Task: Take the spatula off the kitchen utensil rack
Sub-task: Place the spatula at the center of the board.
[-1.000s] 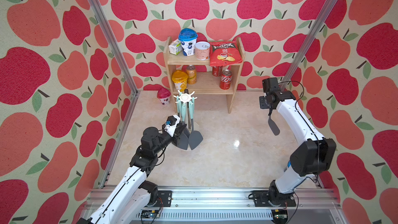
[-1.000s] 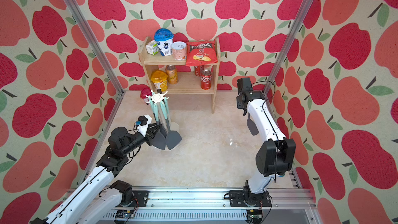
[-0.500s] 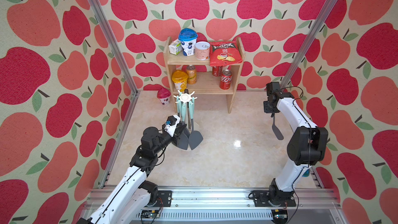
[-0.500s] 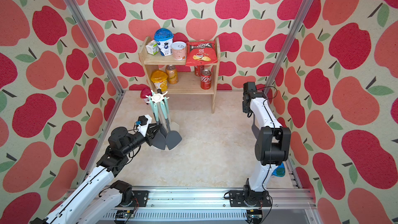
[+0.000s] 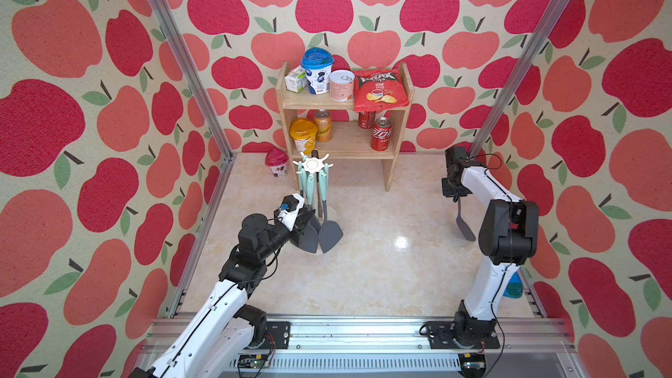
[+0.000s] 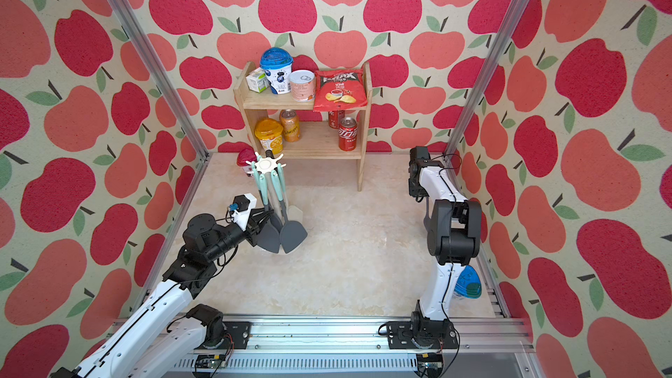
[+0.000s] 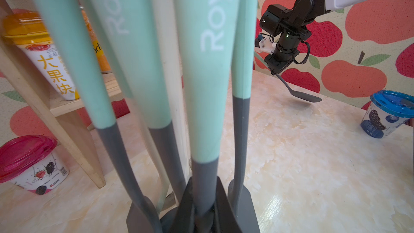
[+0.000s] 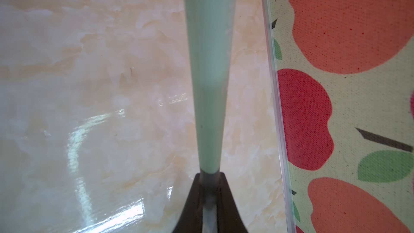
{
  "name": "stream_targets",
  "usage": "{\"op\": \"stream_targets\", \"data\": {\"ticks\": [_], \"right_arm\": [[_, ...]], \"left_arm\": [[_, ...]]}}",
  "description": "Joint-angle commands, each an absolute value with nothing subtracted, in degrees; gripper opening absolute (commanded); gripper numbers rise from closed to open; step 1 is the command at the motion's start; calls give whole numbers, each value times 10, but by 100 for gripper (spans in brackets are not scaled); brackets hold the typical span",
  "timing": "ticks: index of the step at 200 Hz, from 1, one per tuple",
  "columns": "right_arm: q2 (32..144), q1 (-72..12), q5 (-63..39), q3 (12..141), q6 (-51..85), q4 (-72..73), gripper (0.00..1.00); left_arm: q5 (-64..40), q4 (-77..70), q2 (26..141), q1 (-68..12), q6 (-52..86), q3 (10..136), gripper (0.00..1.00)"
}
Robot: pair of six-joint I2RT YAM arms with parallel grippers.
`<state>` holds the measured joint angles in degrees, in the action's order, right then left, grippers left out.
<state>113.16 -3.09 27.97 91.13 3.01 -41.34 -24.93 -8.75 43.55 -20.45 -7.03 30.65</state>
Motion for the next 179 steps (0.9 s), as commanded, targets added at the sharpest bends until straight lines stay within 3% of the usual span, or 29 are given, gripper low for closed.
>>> {"op": "stream_targets", "data": {"ticks": [1, 179], "right_arm": [[1139, -30, 274, 904, 22, -402, 0], [1221, -17, 216, 887, 30, -391, 0]], "left_arm": [[-258, -46, 445, -208, -67, 312, 0], [-261, -49, 447, -212, -54, 304, 0]]}}
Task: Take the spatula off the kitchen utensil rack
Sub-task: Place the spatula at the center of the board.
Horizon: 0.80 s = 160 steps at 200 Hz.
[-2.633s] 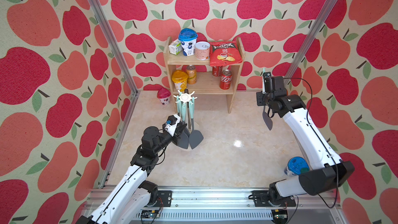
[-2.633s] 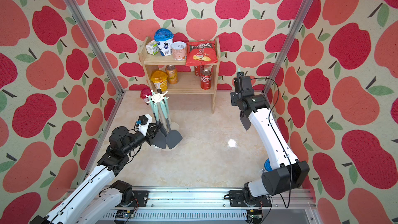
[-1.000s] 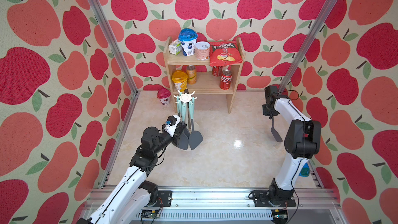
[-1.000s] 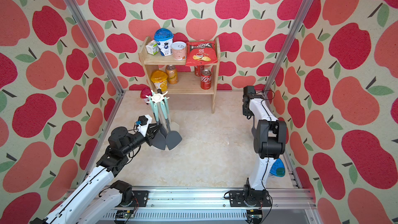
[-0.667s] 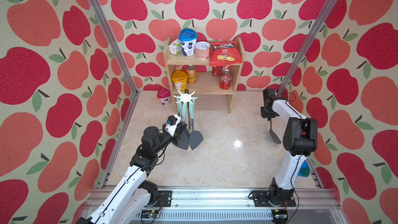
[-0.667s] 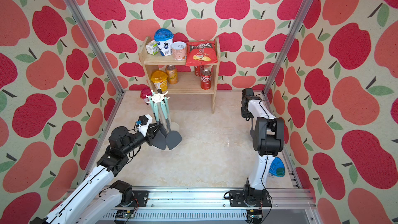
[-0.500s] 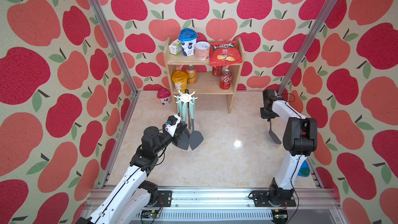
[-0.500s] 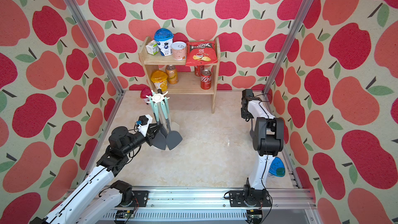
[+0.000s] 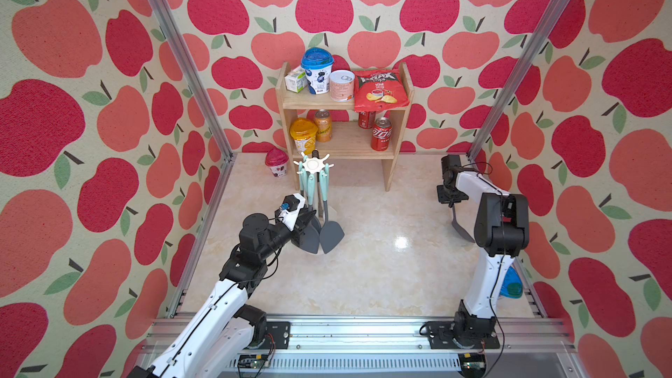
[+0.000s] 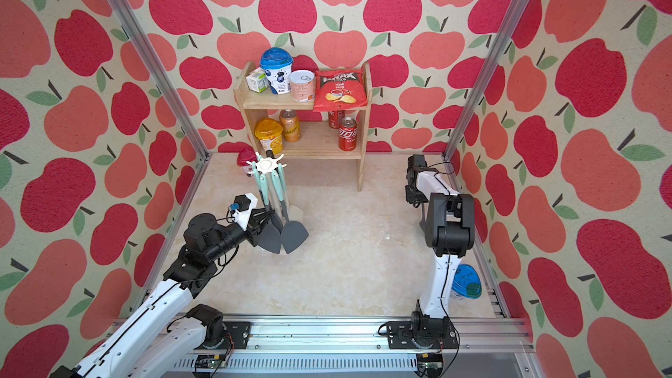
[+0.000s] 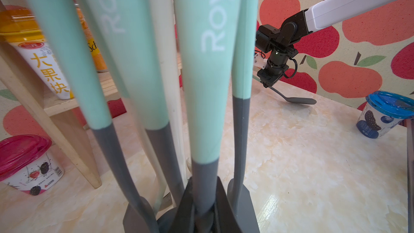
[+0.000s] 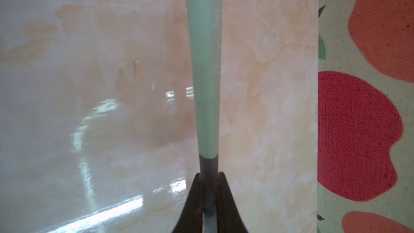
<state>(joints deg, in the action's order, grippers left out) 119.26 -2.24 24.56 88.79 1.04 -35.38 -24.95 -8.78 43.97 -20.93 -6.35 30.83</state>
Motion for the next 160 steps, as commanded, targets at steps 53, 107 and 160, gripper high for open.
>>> {"op": "stream_targets", "data": {"ticks": [53, 107, 160], "right_arm": [[1221, -16, 180, 864, 38, -391, 0], [1216, -10, 151, 857, 35, -400, 11], [1216, -10, 128, 848, 30, -403, 23]], "left_arm": [[-274, -51, 459, -212, -55, 307, 0], [-274, -51, 450, -213, -52, 301, 0], [-272, -49, 446, -214, -51, 302, 0]]}}
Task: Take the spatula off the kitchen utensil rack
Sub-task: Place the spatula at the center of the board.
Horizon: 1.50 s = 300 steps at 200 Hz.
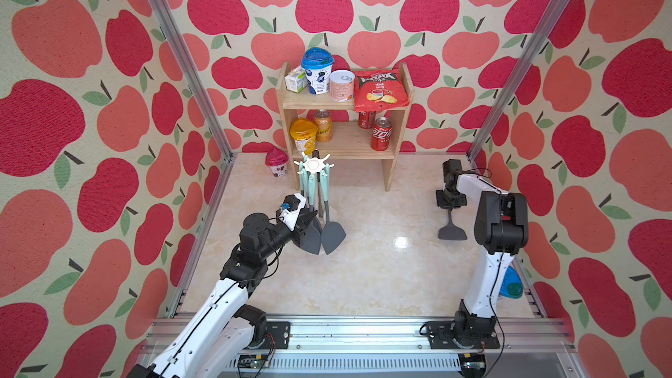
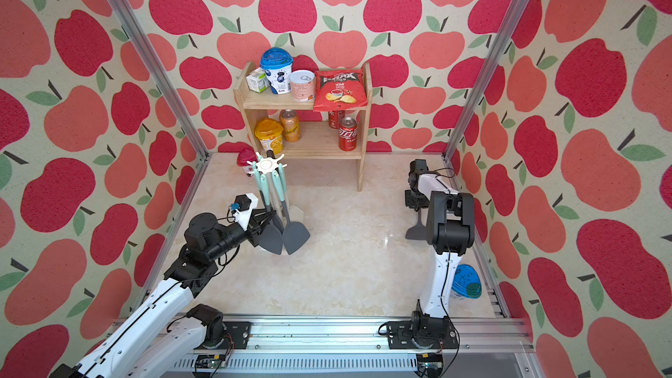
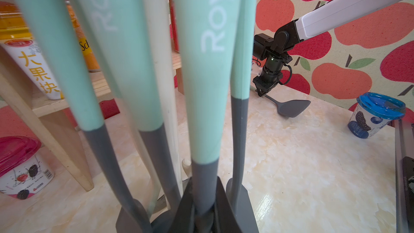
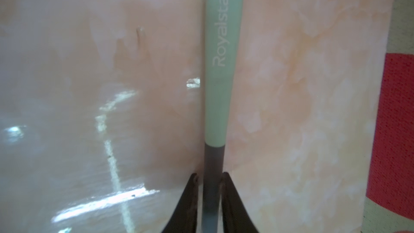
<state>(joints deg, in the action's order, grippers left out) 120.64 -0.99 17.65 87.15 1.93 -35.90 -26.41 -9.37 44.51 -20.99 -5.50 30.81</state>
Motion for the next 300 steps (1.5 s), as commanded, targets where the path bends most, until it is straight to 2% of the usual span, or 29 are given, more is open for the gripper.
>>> {"op": "stream_targets", "data": {"ticks": [1, 60, 106, 119, 165, 209, 300], "right_arm": [[1216, -10, 128, 848, 30, -403, 23], [1211, -9, 133, 835, 13, -395, 13], [1195, -9, 146, 830, -7, -382, 13], [1180, -10, 142, 827, -5, -378, 16], [1065, -14, 89, 792, 17, -346, 39], [941, -47, 11, 736, 44, -301, 40], [695, -208, -152, 556, 96, -40, 42]], "left_arm": [[-272, -49, 446, -214, -51, 302, 0], [-270, -53, 447, -215, -47, 304, 0], [-272, -52, 449, -216, -45, 305, 0], [-272, -54, 449, -216, -44, 305, 0], [-290, -69, 448, -217, -38, 298, 0], [-297, -99, 435, -219, -30, 281, 0], [-271, -124, 426, -221, -13, 259, 0]]}}
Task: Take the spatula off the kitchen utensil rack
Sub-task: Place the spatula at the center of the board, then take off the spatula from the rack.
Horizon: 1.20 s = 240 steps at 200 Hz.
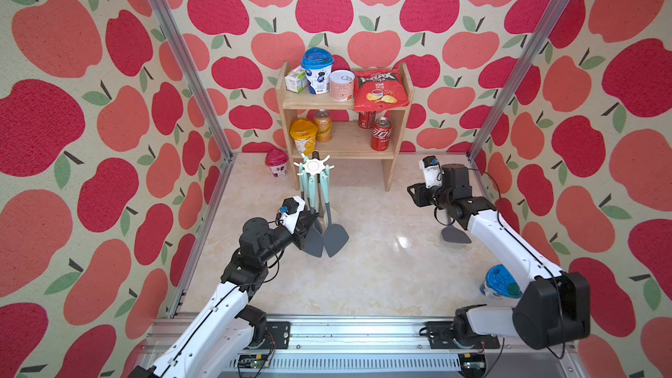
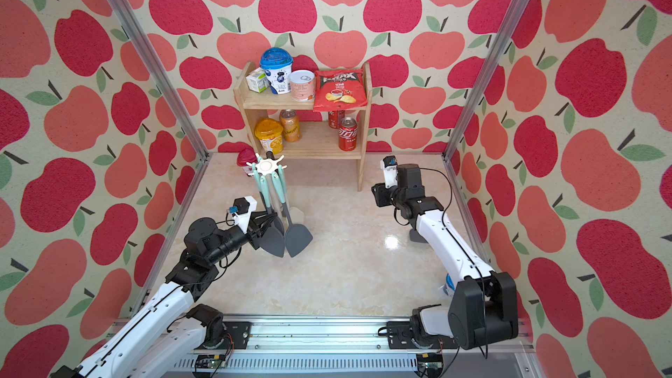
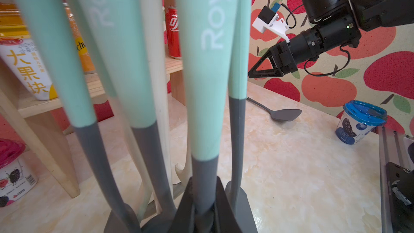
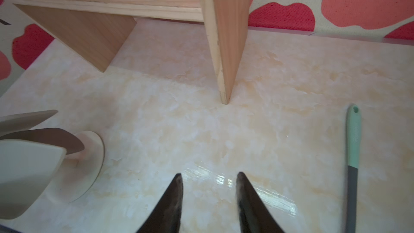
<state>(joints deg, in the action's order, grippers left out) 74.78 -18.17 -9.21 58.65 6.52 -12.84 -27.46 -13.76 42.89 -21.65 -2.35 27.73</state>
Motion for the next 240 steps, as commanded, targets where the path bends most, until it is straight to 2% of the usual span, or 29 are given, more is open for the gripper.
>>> {"op": "stream_targets", "data": {"ticks": [1, 51, 94, 151, 240], "right_arm": [[694, -210, -152, 555, 96, -39, 43], [635, -282, -115, 533, 96, -24, 43], [620, -340, -123, 505, 127, 40, 42], [648, -448, -60, 501, 95, 104, 33], [662, -476, -78, 520, 91, 106, 33]], "left_arm": [[-270, -125, 426, -221, -14, 259, 0], [-252, -120, 418, -224, -14, 253, 0], [-240, -112, 414, -227, -14, 253, 0], [-227, -134, 437, -232, 0, 257, 0], [-215, -152, 450, -246, 2, 258, 0]]}}
